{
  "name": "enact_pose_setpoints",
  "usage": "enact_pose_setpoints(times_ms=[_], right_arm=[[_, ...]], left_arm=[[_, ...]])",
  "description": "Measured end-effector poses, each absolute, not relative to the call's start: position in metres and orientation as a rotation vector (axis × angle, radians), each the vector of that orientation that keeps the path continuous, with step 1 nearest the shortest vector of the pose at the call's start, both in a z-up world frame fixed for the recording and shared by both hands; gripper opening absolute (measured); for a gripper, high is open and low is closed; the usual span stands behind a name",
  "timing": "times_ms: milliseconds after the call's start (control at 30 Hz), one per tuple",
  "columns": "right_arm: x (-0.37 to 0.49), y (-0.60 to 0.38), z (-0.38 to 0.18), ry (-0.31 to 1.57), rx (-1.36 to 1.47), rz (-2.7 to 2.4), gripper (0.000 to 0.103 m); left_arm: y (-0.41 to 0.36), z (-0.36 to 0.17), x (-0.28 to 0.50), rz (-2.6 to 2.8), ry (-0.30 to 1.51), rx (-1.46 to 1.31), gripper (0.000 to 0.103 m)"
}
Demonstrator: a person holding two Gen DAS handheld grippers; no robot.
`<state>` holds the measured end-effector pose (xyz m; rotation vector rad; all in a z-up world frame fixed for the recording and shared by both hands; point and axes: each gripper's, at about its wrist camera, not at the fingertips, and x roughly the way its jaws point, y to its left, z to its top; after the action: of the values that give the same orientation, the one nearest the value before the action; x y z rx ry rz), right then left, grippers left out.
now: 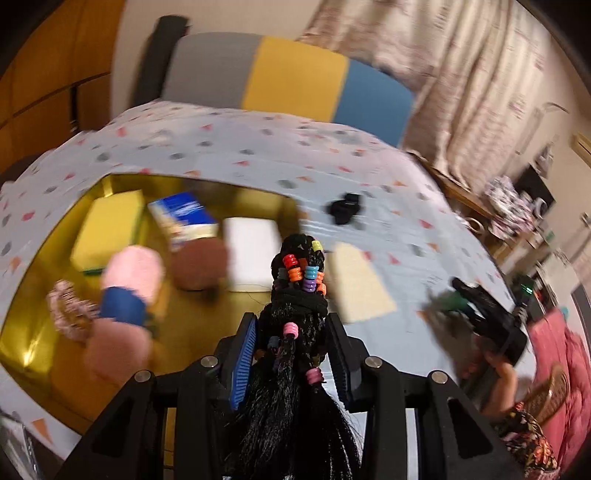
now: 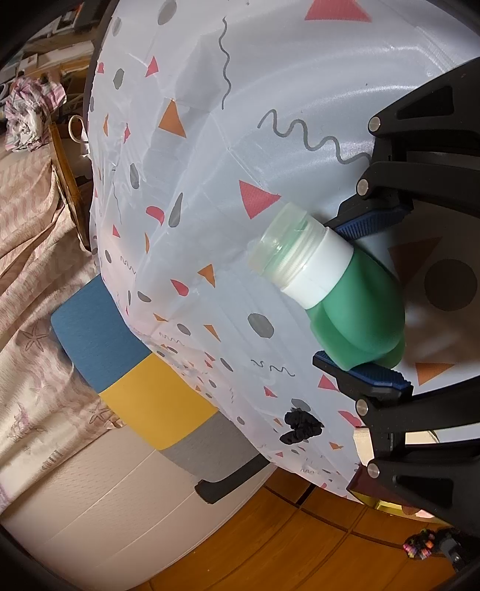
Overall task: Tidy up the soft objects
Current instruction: 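Carry the black hair piece into the gold tray and open the left tool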
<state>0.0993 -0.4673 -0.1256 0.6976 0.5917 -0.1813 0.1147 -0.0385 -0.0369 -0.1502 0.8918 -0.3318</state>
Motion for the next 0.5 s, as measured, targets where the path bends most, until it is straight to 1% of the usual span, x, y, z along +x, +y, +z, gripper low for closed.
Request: enact_pose_setpoints(times_ms=[267, 500], right_arm=[[0.102, -0.462, -0.123, 0.618, 0.656, -0.205, 0.060], [0.103, -0.458, -0.122, 0.635, 0.622, -0.223, 0.060]], left_arm=[[0.008, -0.073, 0.137, -0.247, 0.981, -0.169, 0.037], [0.026, -0.079, 0.150, -0.206, 0.970, -0.201, 0.038]])
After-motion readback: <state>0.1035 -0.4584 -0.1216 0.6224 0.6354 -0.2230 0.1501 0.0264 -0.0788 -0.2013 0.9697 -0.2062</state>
